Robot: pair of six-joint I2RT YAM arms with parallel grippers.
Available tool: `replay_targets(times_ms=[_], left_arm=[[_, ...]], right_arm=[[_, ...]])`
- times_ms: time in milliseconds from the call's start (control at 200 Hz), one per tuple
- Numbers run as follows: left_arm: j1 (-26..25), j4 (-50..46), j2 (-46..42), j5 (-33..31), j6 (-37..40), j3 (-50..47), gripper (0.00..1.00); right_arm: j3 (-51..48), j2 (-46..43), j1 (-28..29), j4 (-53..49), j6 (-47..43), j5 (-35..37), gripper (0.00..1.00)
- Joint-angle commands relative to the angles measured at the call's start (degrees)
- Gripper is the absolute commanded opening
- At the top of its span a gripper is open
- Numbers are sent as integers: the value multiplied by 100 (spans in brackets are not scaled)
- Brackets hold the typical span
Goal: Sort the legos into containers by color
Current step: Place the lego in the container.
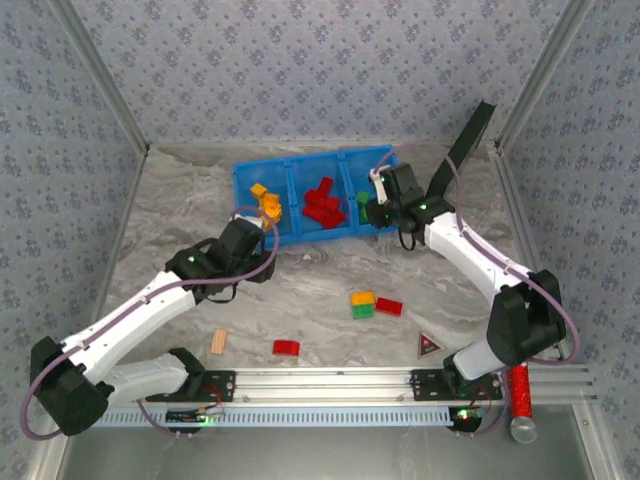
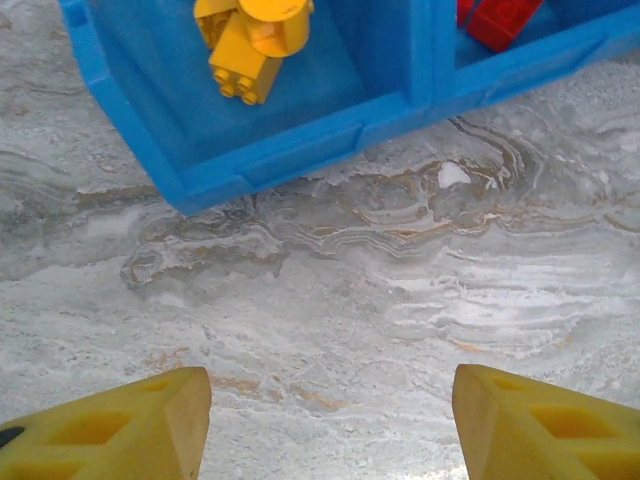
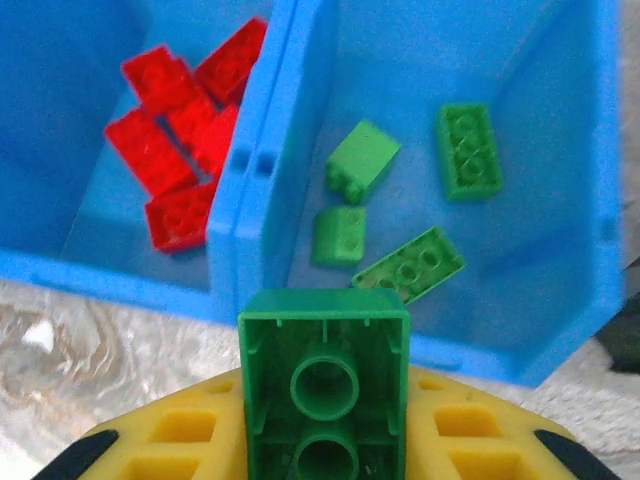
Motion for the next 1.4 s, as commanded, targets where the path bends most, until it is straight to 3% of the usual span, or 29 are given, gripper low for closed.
replay_targets(times_ms=[0, 445, 780, 950, 1394], left_arm=[[-146, 244, 153, 136, 203, -98, 66], [-939, 1129, 1577, 709, 862, -245, 68], [-1620, 1173, 2727, 597, 1316, 413, 70], [-1787, 1413, 3127, 581, 1610, 645, 71], [-1957, 1369, 3781, 819, 1928, 1108, 71]], right_arm=[[428, 308, -177, 109, -313, 11, 26], [1657, 2083, -460, 235, -548, -126, 24], [2415, 3037, -594, 40, -692, -158, 24], [2582, 3276, -641, -38, -681, -237, 26], [2467, 3182, -687, -80, -699, -393, 43]])
